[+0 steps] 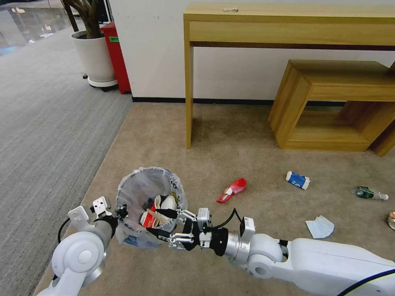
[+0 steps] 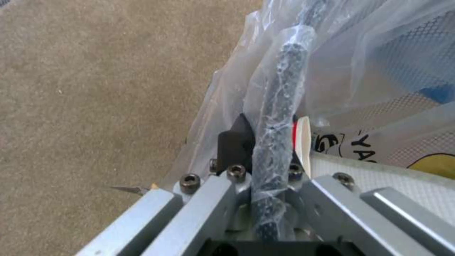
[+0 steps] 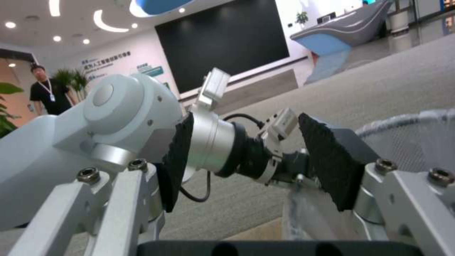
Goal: Pick up the trash bin and place the garbage on the floor into it.
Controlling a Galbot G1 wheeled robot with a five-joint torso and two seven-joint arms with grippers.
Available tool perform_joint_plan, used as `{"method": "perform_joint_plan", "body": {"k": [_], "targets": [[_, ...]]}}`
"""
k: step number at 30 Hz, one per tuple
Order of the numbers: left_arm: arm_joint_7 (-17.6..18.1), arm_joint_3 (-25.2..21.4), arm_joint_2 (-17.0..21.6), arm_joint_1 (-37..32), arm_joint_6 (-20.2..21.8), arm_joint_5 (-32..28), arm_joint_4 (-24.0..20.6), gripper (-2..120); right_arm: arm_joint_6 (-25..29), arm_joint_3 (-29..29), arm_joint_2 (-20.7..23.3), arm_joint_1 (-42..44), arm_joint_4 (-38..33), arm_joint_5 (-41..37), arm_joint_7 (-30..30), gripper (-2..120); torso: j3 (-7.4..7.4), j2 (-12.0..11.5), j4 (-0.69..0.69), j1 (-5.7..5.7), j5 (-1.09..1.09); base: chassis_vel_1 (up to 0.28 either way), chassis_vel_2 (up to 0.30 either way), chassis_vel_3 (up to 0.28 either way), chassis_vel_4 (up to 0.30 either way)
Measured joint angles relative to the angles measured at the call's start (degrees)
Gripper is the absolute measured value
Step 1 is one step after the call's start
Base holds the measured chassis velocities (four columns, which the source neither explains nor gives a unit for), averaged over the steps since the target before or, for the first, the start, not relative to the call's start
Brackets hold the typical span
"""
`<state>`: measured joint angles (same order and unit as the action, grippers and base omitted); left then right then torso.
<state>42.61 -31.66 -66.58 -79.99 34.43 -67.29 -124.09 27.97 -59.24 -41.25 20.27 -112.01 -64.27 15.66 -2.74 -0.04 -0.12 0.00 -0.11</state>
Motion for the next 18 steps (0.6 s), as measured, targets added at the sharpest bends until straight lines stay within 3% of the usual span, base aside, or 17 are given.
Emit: {"method": "perform_joint_plan", "body": {"k": [7,18], "targets": [[-0.4,0.2,-0.3,0.1,-0.1,0.7,1.1,0,0.3,1.1,-0.2,0.2,0.1,0.1,0.0,59,0.00,0.0,0.00,0.00,-0.01,0.000,0.000,0.000,0.000],[-0.9,0.3,-0.6,0.2,-0.2,1.6,2.3,0,-0.5,12.3,-0.3,4.7,0.6,-0.2,-2.2,61,0.00,0.0,0.00,0.00,0.00,0.000,0.000,0.000,0.000]]}}
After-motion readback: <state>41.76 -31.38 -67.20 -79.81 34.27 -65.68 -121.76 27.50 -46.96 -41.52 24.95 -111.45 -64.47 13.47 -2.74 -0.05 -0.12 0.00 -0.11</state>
